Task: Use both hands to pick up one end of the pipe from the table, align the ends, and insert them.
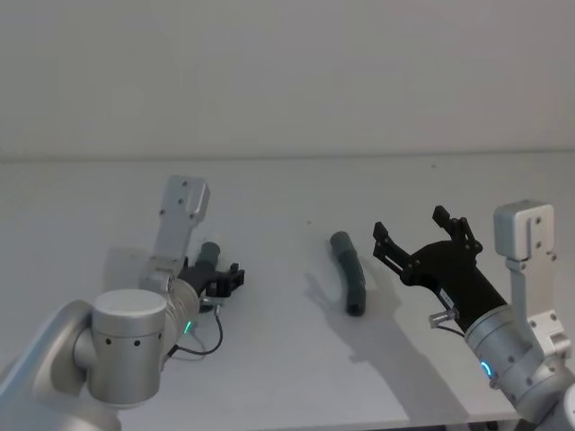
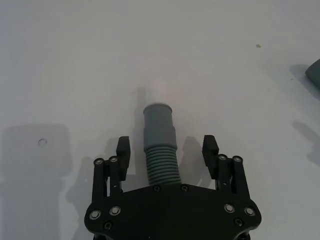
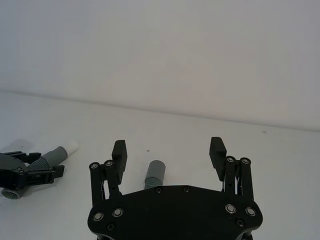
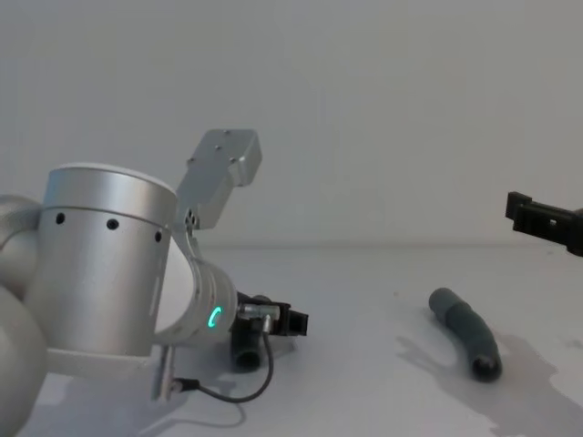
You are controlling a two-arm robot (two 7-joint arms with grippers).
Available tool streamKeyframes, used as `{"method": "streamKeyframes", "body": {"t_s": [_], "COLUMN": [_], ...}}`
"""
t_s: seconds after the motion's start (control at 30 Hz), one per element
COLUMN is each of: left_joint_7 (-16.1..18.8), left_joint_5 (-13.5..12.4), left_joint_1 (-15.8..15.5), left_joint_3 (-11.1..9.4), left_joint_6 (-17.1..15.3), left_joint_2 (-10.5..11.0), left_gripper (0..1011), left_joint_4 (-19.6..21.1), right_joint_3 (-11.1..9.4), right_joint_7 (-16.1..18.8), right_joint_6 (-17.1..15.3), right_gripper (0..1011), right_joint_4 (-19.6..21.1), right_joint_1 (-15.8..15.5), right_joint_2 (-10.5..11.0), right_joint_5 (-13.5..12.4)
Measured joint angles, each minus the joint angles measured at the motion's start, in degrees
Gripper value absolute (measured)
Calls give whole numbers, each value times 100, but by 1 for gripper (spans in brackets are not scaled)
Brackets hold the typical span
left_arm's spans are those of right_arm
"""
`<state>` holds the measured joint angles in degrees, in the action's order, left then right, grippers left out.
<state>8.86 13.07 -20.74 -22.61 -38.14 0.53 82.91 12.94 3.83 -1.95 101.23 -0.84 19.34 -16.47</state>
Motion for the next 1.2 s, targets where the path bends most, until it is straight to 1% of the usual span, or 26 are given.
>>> {"method": "streamKeyframes", "body": {"t_s": [0.07,0.1,0.17,0.23,0.4,0.47,0.5,0.6,0.9,1.1,1.2], "left_joint_7": [-13,-26,-39,-56,-78,-82,-85,-89,-123,-255,-396], "left_joint_5": [-9,-19,-31,-50,-89,-105,-118,-142,-216,-273,-297], "left_joint_1": [-10,-26,-39,-58,-77,-79,-79,-79,-71,-86,-128], "left_joint_3": [-3,-10,-17,-29,-43,-45,-48,-57,-89,-133,-164], "left_joint_6": [2,6,10,17,30,34,37,44,145,398,563], "left_joint_2": [-2,-5,-5,-9,-17,-22,-27,-33,-30,43,111], "left_gripper": [838,785,756,671,529,429,429,336,327,327,327], "left_joint_4": [-22,-49,-69,-100,-137,-148,-154,-165,-192,-230,-249], "right_joint_3": [0,0,0,0,0,0,0,0,0,0,0], "right_joint_7": [0,0,0,0,0,0,0,0,0,0,0], "right_joint_6": [0,0,0,0,0,0,0,0,0,0,0], "right_gripper": [1004,1004,1004,1004,1004,1004,1004,1004,1004,1004,1004], "right_joint_4": [0,0,0,0,0,0,0,0,0,0,0], "right_joint_1": [0,0,0,0,0,0,0,0,0,0,0], "right_joint_2": [0,0,0,0,0,0,0,0,0,0,0], "right_joint_5": [0,0,0,0,0,0,0,0,0,0,0]}}
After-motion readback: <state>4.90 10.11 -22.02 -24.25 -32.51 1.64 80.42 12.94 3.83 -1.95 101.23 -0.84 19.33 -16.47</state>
